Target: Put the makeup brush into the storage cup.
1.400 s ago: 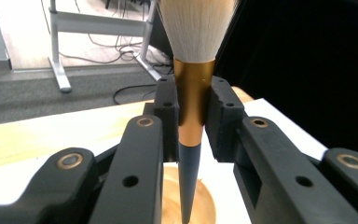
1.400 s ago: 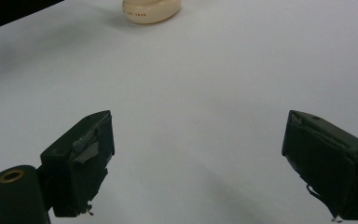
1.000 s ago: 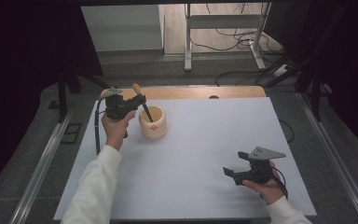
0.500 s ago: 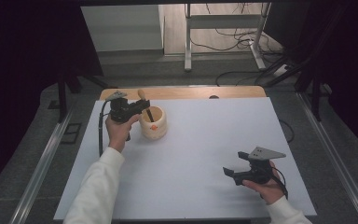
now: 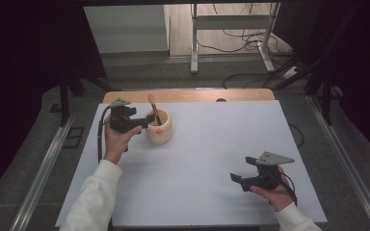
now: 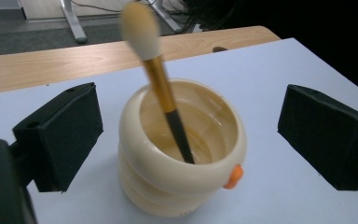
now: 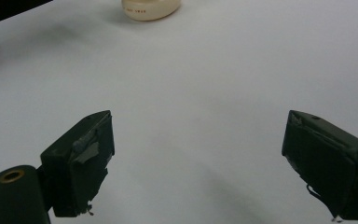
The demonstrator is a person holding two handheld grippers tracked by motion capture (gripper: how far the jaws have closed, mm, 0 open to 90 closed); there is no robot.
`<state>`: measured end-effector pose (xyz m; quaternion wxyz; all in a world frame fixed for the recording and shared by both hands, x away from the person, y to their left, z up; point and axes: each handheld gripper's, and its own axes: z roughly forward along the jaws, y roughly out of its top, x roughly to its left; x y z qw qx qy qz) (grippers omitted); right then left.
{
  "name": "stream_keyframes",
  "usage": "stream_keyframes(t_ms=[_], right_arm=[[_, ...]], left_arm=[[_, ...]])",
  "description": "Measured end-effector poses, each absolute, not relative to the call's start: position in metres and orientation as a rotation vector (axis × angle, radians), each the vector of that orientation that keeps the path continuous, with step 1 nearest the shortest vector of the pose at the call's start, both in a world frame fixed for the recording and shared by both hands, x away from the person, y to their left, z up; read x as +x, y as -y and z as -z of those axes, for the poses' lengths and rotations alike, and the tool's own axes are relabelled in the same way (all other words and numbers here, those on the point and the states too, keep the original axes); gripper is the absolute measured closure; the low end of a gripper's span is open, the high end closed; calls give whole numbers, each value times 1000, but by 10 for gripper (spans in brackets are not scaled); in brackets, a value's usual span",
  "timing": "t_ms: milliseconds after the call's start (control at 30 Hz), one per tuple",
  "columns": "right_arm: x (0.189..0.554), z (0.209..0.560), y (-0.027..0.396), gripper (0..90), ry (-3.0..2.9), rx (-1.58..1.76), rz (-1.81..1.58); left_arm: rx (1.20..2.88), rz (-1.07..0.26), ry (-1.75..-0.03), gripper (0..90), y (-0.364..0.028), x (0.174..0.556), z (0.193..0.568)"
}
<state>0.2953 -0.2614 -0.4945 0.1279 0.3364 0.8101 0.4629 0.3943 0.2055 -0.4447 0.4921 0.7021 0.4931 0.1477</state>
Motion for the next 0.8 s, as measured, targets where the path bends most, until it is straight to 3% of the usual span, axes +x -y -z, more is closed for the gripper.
stream_keyframes(t_ms=[800], right_arm=[[296, 495, 262, 93, -2349, 993, -1332]], left_arm=[[1793, -264, -1039, 92, -213, 314, 475]])
